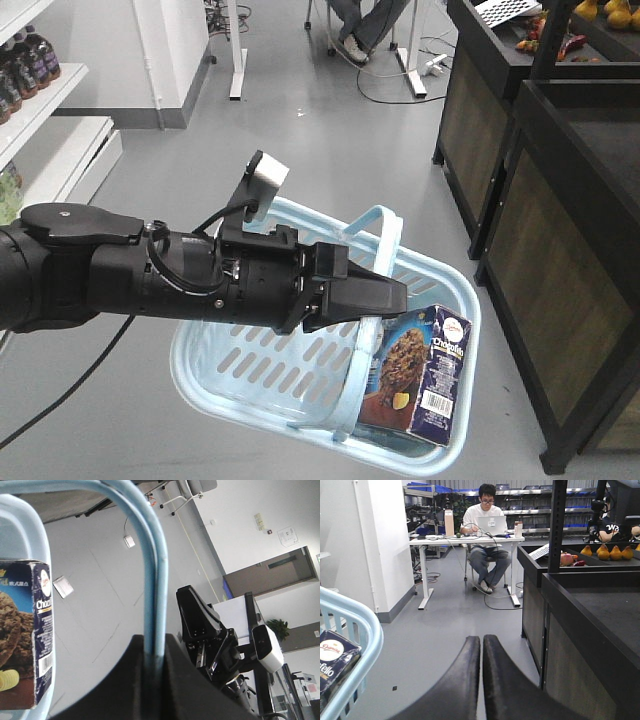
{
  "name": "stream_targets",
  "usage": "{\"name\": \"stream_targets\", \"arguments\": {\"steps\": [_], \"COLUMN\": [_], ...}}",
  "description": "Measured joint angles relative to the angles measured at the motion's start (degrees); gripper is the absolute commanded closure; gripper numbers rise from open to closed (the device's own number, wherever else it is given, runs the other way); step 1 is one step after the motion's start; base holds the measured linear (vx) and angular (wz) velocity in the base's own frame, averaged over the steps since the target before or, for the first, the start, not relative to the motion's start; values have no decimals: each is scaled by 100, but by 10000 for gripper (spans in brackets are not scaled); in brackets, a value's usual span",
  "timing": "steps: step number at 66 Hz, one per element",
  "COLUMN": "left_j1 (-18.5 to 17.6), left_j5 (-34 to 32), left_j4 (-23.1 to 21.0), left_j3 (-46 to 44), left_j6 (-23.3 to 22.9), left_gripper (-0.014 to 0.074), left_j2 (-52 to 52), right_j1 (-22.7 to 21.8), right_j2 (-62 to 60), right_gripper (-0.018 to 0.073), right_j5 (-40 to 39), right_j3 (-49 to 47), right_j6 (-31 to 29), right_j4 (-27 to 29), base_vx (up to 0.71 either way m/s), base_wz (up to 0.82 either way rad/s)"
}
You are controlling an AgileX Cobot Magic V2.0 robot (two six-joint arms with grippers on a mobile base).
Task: Left arm holds basket, right arm returns cookies
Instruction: 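Keep holding the basket while turning to face the snack shelf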
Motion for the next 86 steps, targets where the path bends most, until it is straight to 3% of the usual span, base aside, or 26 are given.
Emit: {"name": "stream_targets", "arguments": {"steps": [86], "left_j1": [0], "left_j5": [-11], "left_j4": [0], "left_j3": [0], "left_j6": [0], "left_gripper": [603], "left_j2": [0], "right_j1": [0], "right_j2": [0], "right_gripper": [567], "right_j5": [0], "right_j3": [0], "right_j6": [0], "right_j4": [0], "base_vx": [38], "base_wz": [-2]}}
